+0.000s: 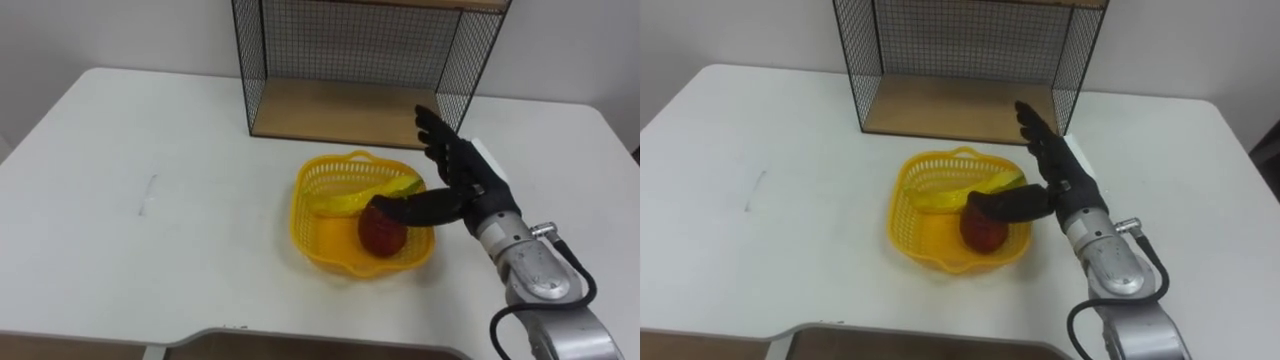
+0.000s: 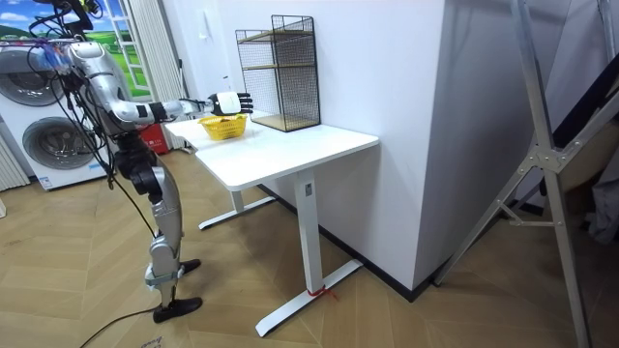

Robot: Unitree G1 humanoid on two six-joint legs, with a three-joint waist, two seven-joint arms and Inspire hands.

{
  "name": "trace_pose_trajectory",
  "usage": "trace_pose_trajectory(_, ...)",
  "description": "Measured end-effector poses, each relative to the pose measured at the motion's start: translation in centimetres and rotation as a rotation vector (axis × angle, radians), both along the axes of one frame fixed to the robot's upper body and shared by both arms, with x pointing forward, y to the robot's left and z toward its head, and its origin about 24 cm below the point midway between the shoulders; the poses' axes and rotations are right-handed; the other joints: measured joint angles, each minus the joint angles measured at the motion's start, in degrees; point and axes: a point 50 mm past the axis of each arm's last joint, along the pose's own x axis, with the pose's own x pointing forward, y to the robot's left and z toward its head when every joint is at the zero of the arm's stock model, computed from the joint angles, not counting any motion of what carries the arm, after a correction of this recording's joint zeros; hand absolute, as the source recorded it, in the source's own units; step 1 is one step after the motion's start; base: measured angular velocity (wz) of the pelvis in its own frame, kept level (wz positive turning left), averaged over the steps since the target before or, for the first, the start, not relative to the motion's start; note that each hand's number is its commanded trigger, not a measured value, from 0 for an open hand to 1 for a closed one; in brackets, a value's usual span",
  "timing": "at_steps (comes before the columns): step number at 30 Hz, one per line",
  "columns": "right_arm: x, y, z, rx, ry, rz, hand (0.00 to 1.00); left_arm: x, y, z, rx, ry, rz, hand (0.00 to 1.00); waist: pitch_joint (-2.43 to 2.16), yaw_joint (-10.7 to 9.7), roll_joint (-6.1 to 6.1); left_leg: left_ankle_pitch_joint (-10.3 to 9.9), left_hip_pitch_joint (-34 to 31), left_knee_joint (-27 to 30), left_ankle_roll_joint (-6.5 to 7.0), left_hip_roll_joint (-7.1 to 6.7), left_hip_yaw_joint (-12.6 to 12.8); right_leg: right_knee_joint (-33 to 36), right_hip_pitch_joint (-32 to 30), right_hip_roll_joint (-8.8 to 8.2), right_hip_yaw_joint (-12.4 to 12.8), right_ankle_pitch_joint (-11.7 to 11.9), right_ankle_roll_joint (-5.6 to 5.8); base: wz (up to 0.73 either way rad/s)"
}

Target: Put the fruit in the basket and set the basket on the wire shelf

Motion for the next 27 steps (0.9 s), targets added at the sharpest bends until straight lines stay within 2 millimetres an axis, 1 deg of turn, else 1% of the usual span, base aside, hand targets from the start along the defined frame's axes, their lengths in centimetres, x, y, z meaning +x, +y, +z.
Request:
trace_pose_trajectory(2, -0.1, -0.6, -0.1, 0.024, 0.006, -0.032, 0.0, -0.6, 0.3, 0.0, 0.0, -0.001, 0.067, 0.0, 0.05, 0.0, 0.15, 0.0, 0.0, 0.0, 0.01, 0.01, -0.1, 0.2, 0.2, -0.04, -0.2, 0.0, 0.0, 0.04)
trace_pose_trajectory(4, -0.3, -1.1, -0.4, 0.054, 0.014, -0.071, 0.0, -1.3, 0.6, 0.0, 0.006, -0.005, 0.147, 0.0, 0.23, -0.3, 0.46, -0.1, -0.1, 0.0, 0.05, 0.02, -0.1, 0.1, 0.6, -0.06, -0.5, 0.0, 0.01, 0.07)
trace_pose_trajectory(5, -0.7, -1.5, -0.6, 0.053, 0.024, -0.096, 0.0, -1.7, 0.7, 0.1, 0.013, -0.009, 0.198, 0.0, 0.25, -0.5, 0.6, -0.2, -0.2, 0.0, 0.15, 0.02, -0.4, 0.1, 0.7, -0.1, -1.0, 0.0, 0.02, 0.12)
trace_pose_trajectory(7, -1.5, -2.3, -1.3, 0.051, 0.047, -0.145, 0.0, -2.4, 1.1, 0.1, 0.029, -0.017, 0.304, 0.0, 0.08, -0.5, 0.82, -0.3, -0.3, 0.2, 0.18, -0.05, -0.6, 0.0, 0.7, -0.12, -1.1, 0.0, 0.03, 0.07)
trace_pose_trajectory(8, -1.7, -2.5, -1.4, 0.053, 0.053, -0.157, 0.0, -2.4, 1.3, 0.2, 0.037, -0.021, 0.329, 0.0, 0.04, -0.5, 0.88, -0.3, -0.3, 0.2, 0.19, -0.06, -0.6, -0.1, 0.7, -0.13, -1.1, 0.0, 0.03, 0.0)
trace_pose_trajectory(9, -2.1, -2.8, -1.6, 0.07, 0.06, -0.183, 0.0, -3.0, 1.6, 0.3, 0.053, -0.023, 0.398, 0.0, -0.04, -0.3, 1.01, -0.3, -0.3, 0.2, 0.21, -0.09, -0.6, -0.1, 0.7, -0.15, -1.0, 0.0, 0.04, 0.0)
trace_pose_trajectory(10, -2.2, -3.0, -1.7, 0.077, 0.061, -0.196, 0.0, -3.2, 1.7, 0.3, 0.059, -0.027, 0.434, 0.0, -0.05, -0.4, 1.14, -0.3, -0.3, 0.1, 0.21, -0.11, -0.6, -0.1, 0.7, -0.16, -0.9, 0.0, 0.05, -0.05)
trace_pose_trajectory(12, -2.3, -3.9, -1.5, 0.1, 0.051, -0.261, 0.0, -3.7, 2.4, 0.5, 0.109, -0.051, 0.588, 0.0, -0.02, -0.7, 1.51, -0.3, 0.1, 0.1, 0.24, -0.23, -0.4, -0.3, 0.8, -0.24, -0.6, 0.0, 0.1, -0.05)
trace_pose_trajectory(13, -2.4, -4.1, -1.5, 0.11, 0.05, -0.279, 0.0, -3.8, 2.6, 0.6, 0.125, -0.061, 0.636, 0.0, -0.06, -0.7, 1.59, -0.2, 0.1, 0.0, 0.25, -0.28, -0.5, -0.3, 0.9, -0.3, -0.6, -0.1, 0.15, 0.0)
trace_pose_trajectory(15, -2.7, -5.0, -1.5, 0.149, 0.043, -0.362, 0.0, -3.7, 3.5, 1.0, 0.208, -0.112, 0.83, 0.0, -0.11, -0.7, 1.74, -0.1, 0.5, -0.2, 0.42, -0.58, -0.6, -0.2, 0.9, -0.6, -0.8, -0.1, 0.3, 0.02)
trace_pose_trajectory(16, -2.8, -5.2, -1.5, 0.158, 0.044, -0.379, 0.0, -3.6, 3.7, 1.1, 0.229, -0.126, 0.869, 0.0, -0.11, -0.8, 1.79, -0.1, 0.5, -0.2, 0.45, -0.64, -0.6, -0.2, 0.9, -0.65, -0.8, -0.1, 0.35, 0.0)
trace_pose_trajectory(18, -3.4, -5.7, -1.8, 0.163, 0.054, -0.434, 0.0, -2.7, 5.3, 2.1, 0.322, -0.21, 1.032, 0.0, -0.13, -0.2, 1.9, -0.1, 0.6, -0.4, 0.53, -0.76, -0.6, -0.1, 0.8, -0.76, -0.8, -0.1, 0.42, 0.0)
trace_pose_trajectory(19, -3.5, -5.9, -1.9, 0.159, 0.057, -0.445, 0.0, -2.5, 5.8, 2.4, 0.349, -0.234, 1.07, 0.0, -0.14, 0.1, 1.97, -0.1, 0.7, -0.4, 0.53, -0.76, -0.6, -0.1, 0.8, -0.76, -0.8, -0.1, 0.42, -0.04)
trace_pose_trajectory(20, -3.6, -6.1, -1.9, 0.154, 0.061, -0.463, 0.0, -1.8, 6.6, 3.1, 0.404, -0.281, 1.12, 0.0, -0.12, 0.3, 2.15, -0.1, 0.8, -0.5, 0.53, -0.78, -0.6, -0.1, 0.8, -0.76, -0.7, -0.1, 0.42, -0.03)
trace_pose_trajectory(21, -3.6, -6.2, -1.8, 0.151, 0.06, -0.482, 0.0, -1.0, 7.3, 3.8, 0.459, -0.328, 1.143, 0.0, -0.18, 0.4, 2.39, 0.0, 1.0, -1.0, 0.56, -0.82, -0.5, -0.1, 0.9, -0.77, -0.7, 0.0, 0.45, 0.0)
trace_pose_trajectory(22, -3.6, -6.3, -1.8, 0.149, 0.058, -0.49, 0.0, -0.7, 7.6, 4.2, 0.485, -0.351, 1.15, 0.0, -0.23, 0.4, 2.59, 0.0, 1.1, -1.1, 0.56, -0.85, -0.6, -0.1, 0.9, -0.79, -0.7, 0.0, 0.45, 0.0)
trace_pose_trajectory(23, -3.9, -6.3, -1.6, 0.146, 0.051, -0.505, 0.0, 0.1, 8.2, 5.0, 0.526, -0.405, 1.157, 0.0, -0.37, 0.7, 2.9, 0.0, 1.1, -1.2, 0.56, -0.86, -0.5, -0.1, 0.9, -0.8, -0.7, 0.0, 0.47, 0.0)
trace_pose_trajectory(25, -4.4, -6.2, -1.5, 0.142, 0.045, -0.519, 0.0, 2.1, 9.2, 7.1, 0.614, -0.535, 1.171, 0.0, -0.49, 1.1, 3.26, 0.0, 1.0, -1.2, 0.56, -0.85, -0.6, -0.1, 0.8, -0.81, -0.8, 0.0, 0.47, 0.0)
trace_pose_trajectory(26, -4.4, -6.2, -1.4, 0.14, 0.043, -0.52, 0.0, 2.5, 9.5, 7.7, 0.641, -0.57, 1.177, 0.0, -0.51, 1.3, 3.51, 0.0, 1.0, -1.2, 0.56, -0.86, -0.6, -0.1, 0.8, -0.83, -0.8, 0.0, 0.47, 0.0)
trace_pose_trajectory(27, -4.4, -6.3, -1.4, 0.136, 0.04, -0.526, 0.0, 3.5, 9.9, 8.9, 0.681, -0.641, 1.184, 0.0, -0.6, 1.5, 3.53, 0.0, 1.0, -1.2, 0.56, -0.89, -0.6, -0.1, 0.8, -0.85, -0.8, 0.0, 0.47, 0.0)
